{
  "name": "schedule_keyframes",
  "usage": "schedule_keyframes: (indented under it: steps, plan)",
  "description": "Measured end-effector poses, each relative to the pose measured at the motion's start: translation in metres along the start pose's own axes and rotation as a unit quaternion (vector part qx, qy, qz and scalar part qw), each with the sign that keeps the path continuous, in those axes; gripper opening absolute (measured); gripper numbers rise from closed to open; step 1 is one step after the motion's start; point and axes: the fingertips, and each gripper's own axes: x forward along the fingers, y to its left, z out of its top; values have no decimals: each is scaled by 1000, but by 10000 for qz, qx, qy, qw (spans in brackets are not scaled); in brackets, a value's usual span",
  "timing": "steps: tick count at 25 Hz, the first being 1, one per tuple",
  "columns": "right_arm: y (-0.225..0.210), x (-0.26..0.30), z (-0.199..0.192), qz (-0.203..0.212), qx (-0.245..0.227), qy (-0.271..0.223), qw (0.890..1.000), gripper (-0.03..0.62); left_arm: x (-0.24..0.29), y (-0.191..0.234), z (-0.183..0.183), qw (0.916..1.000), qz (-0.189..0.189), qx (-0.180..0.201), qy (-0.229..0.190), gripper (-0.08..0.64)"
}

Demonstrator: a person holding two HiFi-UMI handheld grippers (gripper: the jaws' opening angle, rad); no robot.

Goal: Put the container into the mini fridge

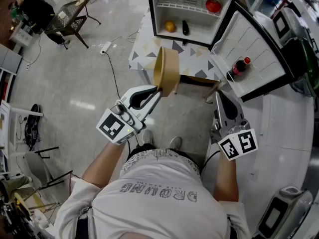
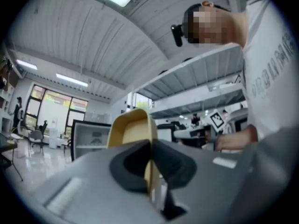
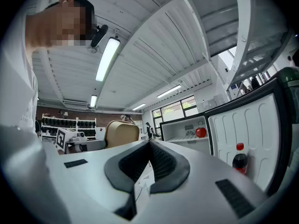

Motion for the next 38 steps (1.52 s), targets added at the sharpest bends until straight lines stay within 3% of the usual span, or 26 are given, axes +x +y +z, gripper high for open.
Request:
schedule_keyframes:
  steps: [21,38]
  plan:
    - [-42,-4,-1,222,50,-30,9997,-2,49,-14,-16,9994,70,251,209,20]
    - [-92,65,-12,141,73,171,9997,-2,93,68,-38,9993,103,221,293,20]
